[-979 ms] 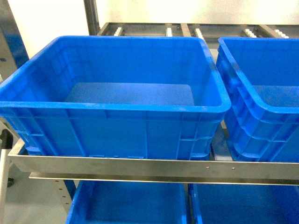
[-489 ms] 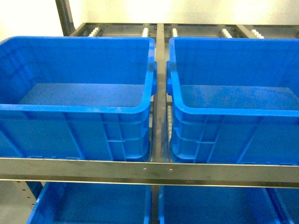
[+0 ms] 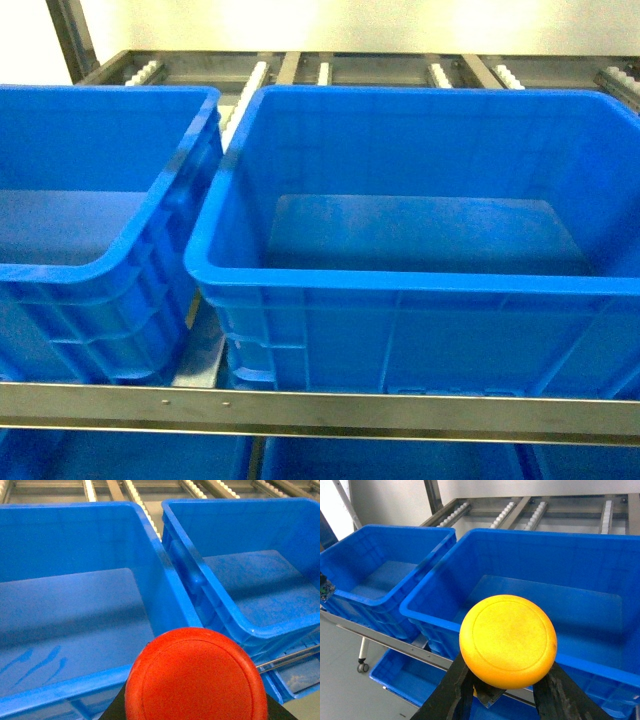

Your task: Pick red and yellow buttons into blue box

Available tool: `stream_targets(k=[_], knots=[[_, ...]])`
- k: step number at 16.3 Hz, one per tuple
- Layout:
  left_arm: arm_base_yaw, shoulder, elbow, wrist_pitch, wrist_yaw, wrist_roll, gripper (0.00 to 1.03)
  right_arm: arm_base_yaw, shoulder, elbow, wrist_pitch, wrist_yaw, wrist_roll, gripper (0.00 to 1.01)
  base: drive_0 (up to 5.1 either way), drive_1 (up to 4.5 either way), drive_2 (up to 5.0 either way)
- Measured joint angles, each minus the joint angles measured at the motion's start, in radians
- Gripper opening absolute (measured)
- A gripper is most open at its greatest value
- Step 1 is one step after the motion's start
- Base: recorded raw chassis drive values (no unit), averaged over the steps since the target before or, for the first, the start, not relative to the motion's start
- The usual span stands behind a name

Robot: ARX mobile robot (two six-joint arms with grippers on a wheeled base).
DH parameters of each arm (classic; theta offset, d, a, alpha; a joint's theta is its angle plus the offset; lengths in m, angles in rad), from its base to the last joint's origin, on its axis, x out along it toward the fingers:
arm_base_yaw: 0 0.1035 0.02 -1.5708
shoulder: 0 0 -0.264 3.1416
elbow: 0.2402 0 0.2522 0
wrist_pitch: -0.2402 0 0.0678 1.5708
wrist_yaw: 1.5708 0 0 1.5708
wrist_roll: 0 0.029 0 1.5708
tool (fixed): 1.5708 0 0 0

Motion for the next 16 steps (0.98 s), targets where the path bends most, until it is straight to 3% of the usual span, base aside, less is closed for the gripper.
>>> stream_targets(k=[3,9,10,13,16], knots=[[0.000,0.000,0.000,0.001,0.000,0.000,0.23,0.000,0.000,0.000,0.000,0.000,0.000,0.26,4.6,-0.68,-3.9],[-0.003,0.000,0.000,0.000,0.000,0.000,0.23,0.000,0.000,0.000,-0.001,0.003,0.000,0.26,0.0,0.33,-0.3],[-0.001,0.000,0.000,0.000,0.000,0.000,0.23,-0.003,0.028,0.000,0.058,-0.011,-0.016,0.26,0.0,0.00,0.0],[-0.002,0.000,0.000,0.000,0.001,0.000,0.23,-0.134,0.216,0.003,0.222,-0.097,-0.084,0.26,0.0,0.00,0.0],[-0.002,0.000,0.000,0.000,0.001,0.000,0.23,-0.179,0.274,0.004,0.270,-0.134,-0.118,0.26,0.0,0.00,0.0]])
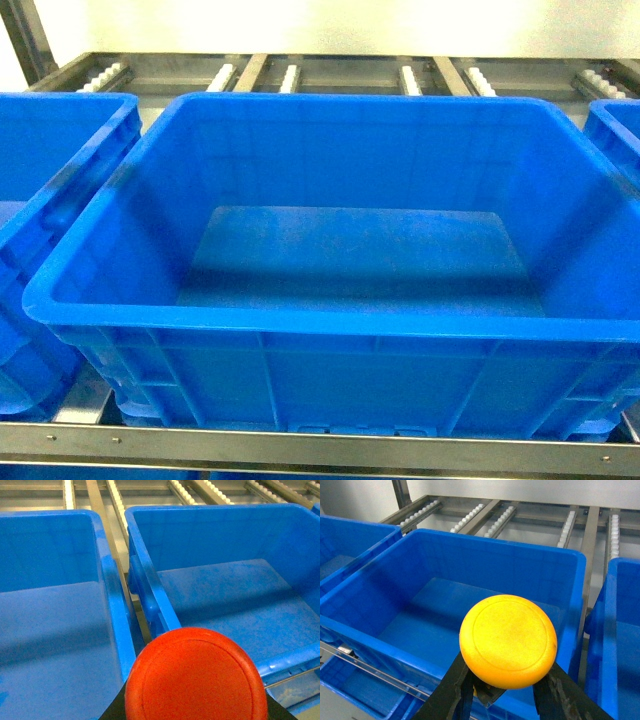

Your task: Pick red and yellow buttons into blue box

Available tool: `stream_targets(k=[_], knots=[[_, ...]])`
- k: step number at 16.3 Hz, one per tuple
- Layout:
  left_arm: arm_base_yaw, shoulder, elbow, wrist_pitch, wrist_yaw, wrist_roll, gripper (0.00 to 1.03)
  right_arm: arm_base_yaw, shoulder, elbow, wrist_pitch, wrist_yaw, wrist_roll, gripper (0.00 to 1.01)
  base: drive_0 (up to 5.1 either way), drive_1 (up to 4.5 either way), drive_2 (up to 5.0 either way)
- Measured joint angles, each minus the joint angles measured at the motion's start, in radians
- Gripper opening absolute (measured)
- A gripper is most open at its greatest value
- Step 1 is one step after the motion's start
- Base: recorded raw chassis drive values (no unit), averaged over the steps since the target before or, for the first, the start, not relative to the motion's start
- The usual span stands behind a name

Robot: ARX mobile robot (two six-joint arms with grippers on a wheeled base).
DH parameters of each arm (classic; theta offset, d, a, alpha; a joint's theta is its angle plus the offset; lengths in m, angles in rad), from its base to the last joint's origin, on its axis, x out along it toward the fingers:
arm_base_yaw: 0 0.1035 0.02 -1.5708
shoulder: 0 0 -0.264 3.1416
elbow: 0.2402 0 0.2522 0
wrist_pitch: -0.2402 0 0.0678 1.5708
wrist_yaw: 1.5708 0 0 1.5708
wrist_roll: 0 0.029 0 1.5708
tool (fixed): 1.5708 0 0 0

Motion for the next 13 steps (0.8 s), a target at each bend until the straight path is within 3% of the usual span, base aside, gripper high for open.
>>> stream_targets(k=[5,10,11,12,13], knots=[[0.000,0.000,0.000,0.000,0.000,0.000,0.23,-0.050,0.061,0.009,0.035,-0.037,-0.039,0.26,0.0,0.00,0.0],[0.000,0.000,0.000,0.000,0.000,0.000,0.23,-0.056,0.118,0.016,0.067,-0.046,-0.066,0.26,0.0,0.00,0.0],[0.002,0.000,0.000,0.000,-0.001,0.000,0.23,-0.056,0.136,0.035,0.050,-0.053,-0.104,0.26,0.0,0.00,0.0],[0.002,0.000,0.000,0.000,-0.001,0.000,0.23,-0.056,0.136,0.037,0.049,-0.053,-0.110,0.26,0.0,0.00,0.0],[0.002,0.000,0.000,0.000,-0.001,0.000,0.23,-0.027,0.246,0.050,0.145,-0.039,-0.132,0.26,0.0,0.00,0.0]])
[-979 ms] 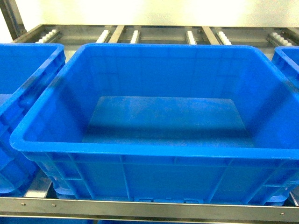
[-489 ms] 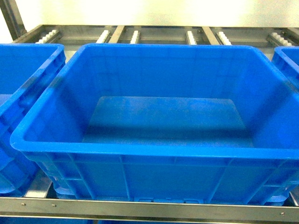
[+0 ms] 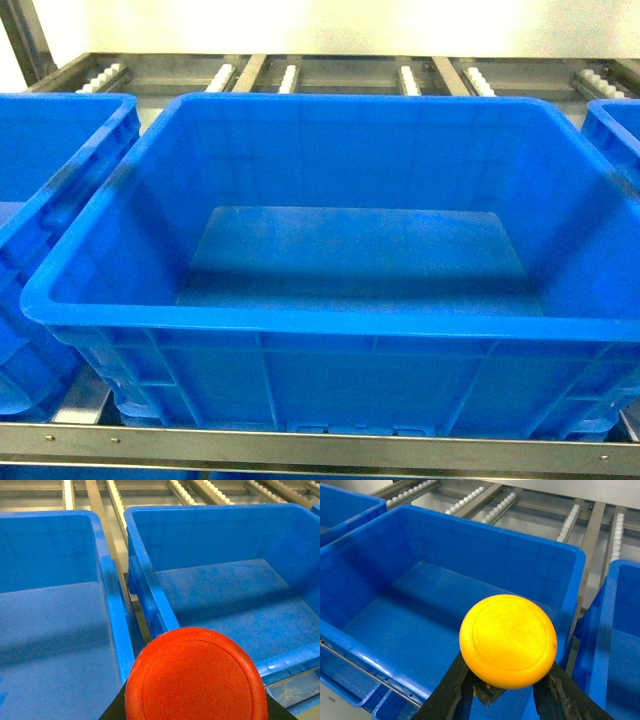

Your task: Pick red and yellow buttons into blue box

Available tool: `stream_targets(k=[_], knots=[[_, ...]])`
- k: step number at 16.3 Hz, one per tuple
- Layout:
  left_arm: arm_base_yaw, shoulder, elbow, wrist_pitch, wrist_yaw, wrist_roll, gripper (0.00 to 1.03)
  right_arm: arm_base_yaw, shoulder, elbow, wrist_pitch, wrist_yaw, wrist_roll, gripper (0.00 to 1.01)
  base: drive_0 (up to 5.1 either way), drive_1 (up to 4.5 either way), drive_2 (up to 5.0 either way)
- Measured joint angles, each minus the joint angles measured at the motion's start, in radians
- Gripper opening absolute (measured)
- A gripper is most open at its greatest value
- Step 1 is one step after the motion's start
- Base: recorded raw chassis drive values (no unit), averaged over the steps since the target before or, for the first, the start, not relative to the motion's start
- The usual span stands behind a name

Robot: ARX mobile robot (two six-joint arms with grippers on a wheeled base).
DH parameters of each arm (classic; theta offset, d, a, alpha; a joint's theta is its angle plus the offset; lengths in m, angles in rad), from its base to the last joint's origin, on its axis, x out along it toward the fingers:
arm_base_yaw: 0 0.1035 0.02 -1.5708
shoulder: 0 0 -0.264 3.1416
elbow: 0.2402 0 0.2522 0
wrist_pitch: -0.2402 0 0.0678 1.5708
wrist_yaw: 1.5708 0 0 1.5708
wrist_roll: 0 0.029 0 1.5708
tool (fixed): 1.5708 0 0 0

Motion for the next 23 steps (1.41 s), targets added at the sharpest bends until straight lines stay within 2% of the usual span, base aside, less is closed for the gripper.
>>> stream_targets(k=[2,3,5,6,7,8,9,11,12,14,21,23], knots=[[0.000,0.000,0.000,0.000,0.000,0.000,0.23,0.032,0.101,0.032,0.072,0.018,-0.026,0.26,0.0,0.00,0.0],[0.000,0.000,0.000,0.000,0.000,0.000,0.23,0.042,0.146,0.055,0.114,0.047,-0.053,0.26,0.0,0.00,0.0],[0.000,0.000,0.000,0.000,0.000,0.000,0.23,0.028,0.220,0.078,0.095,0.092,-0.088,0.26,0.0,0.00,0.0],[0.000,0.000,0.000,0.000,0.000,0.000,0.23,-0.010,0.249,0.087,0.036,0.112,-0.082,0.26,0.0,0.00,0.0],[0.000,0.000,0.000,0.000,0.000,0.000,0.23,-0.060,0.272,0.079,0.049,0.153,-0.067,0.26,0.0,0.00,0.0],[0.000,0.000,0.000,0.000,0.000,0.000,0.23,-0.102,0.270,0.077,0.030,0.174,-0.043,0.26,0.0,0.00,0.0],[0.000,0.000,0.000,0.000,0.000,0.000,0.23,-0.123,0.259,0.070,0.047,0.197,-0.018,0.26,0.0,0.00,0.0],[-0.001,0.000,0.000,0.000,0.003,0.000,0.23,-0.108,0.242,0.071,0.076,0.199,0.000,0.25,0.0,0.00,0.0],[-0.001,0.000,0.000,0.000,0.002,0.000,0.23,-0.084,0.237,0.068,0.077,0.190,0.023,0.25,0.0,0.00,0.0],[0.000,0.000,0.000,0.000,0.000,0.000,0.23,-0.041,0.214,0.067,0.085,0.171,0.034,0.25,0.0,0.00,0.0],[0.000,0.000,0.000,0.000,0.000,0.000,0.23,-0.044,0.206,0.067,0.085,0.177,0.041,0.25,0.0,0.00,0.0],[0.000,0.000,0.000,0.000,0.000,0.000,0.23,-0.059,0.219,0.066,0.105,0.241,0.042,0.25,0.0,0.00,0.0]])
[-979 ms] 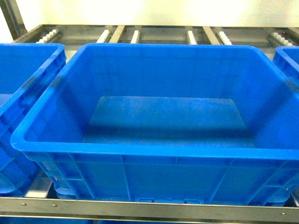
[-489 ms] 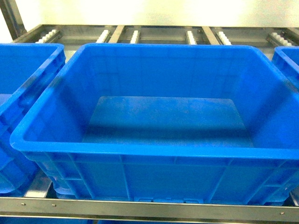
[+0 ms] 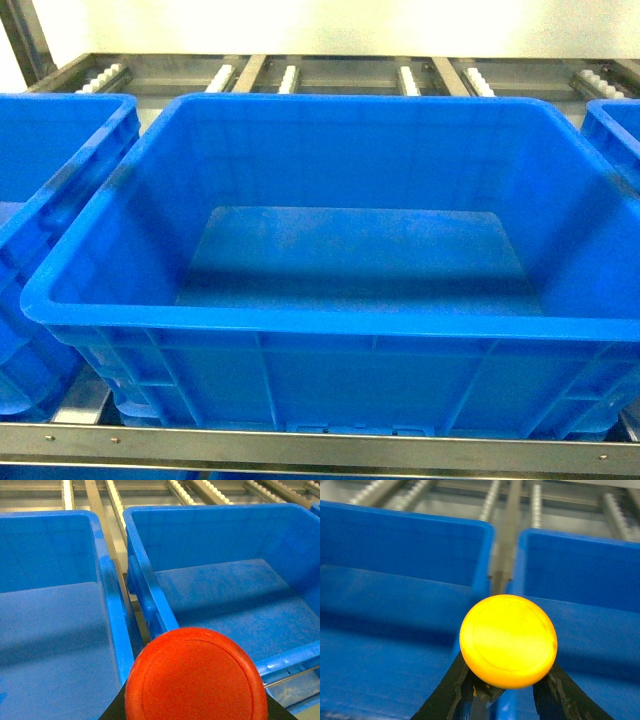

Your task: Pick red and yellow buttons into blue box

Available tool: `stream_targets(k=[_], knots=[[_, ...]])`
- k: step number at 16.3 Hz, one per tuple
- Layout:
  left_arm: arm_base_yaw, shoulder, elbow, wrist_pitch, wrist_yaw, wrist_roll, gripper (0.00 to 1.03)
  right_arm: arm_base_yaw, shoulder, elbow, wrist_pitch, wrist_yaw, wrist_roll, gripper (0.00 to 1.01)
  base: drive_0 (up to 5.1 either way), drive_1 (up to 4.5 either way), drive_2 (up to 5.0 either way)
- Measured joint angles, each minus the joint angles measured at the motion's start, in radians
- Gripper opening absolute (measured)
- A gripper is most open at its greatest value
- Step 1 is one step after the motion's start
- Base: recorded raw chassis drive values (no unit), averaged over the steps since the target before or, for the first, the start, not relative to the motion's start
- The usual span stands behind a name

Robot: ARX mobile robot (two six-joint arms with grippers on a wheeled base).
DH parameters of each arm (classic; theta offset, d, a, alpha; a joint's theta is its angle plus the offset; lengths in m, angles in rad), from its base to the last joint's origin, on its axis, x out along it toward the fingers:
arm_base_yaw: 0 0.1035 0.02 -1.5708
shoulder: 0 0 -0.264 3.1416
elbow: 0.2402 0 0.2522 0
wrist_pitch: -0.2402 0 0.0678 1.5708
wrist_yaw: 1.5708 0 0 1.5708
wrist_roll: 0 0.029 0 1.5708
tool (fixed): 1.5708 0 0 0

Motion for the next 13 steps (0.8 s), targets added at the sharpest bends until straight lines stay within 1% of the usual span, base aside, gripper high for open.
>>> stream_targets(k=[1,2,3,5,6,7,8,9,13], knots=[[0.000,0.000,0.000,0.000,0.000,0.000,0.23,-0.023,0.010,-0.006,0.038,0.090,0.006,0.25,0.0,0.00,0.0],[0.000,0.000,0.000,0.000,0.000,0.000,0.23,-0.034,0.014,-0.007,0.055,0.148,0.009,0.25,0.0,0.00,0.0],[0.000,0.000,0.000,0.000,0.000,0.000,0.23,-0.038,0.015,-0.009,0.067,0.188,0.014,0.25,0.0,0.00,0.0],[0.000,0.000,0.000,0.000,0.000,0.000,0.23,-0.034,0.022,-0.016,0.083,0.227,0.007,0.25,0.0,0.00,0.0],[0.000,0.000,0.000,0.000,0.000,0.000,0.23,-0.020,0.019,-0.017,0.055,0.211,0.010,0.25,0.0,0.00,0.0],[0.000,0.000,0.000,0.000,0.000,0.000,0.23,-0.014,0.018,-0.018,0.049,0.156,0.019,0.25,0.0,0.00,0.0],[0.000,0.000,0.000,0.000,0.000,0.000,0.23,-0.002,0.014,-0.018,0.052,0.134,0.026,0.25,0.0,0.00,0.0],[0.000,0.000,0.000,0.000,0.000,0.000,0.23,-0.003,0.011,-0.018,0.054,0.127,0.027,0.25,0.0,0.00,0.0],[0.000,0.000,0.000,0.000,0.000,0.000,0.23,-0.001,0.011,-0.018,0.060,0.130,0.034,0.25,0.0,0.00,0.0]])
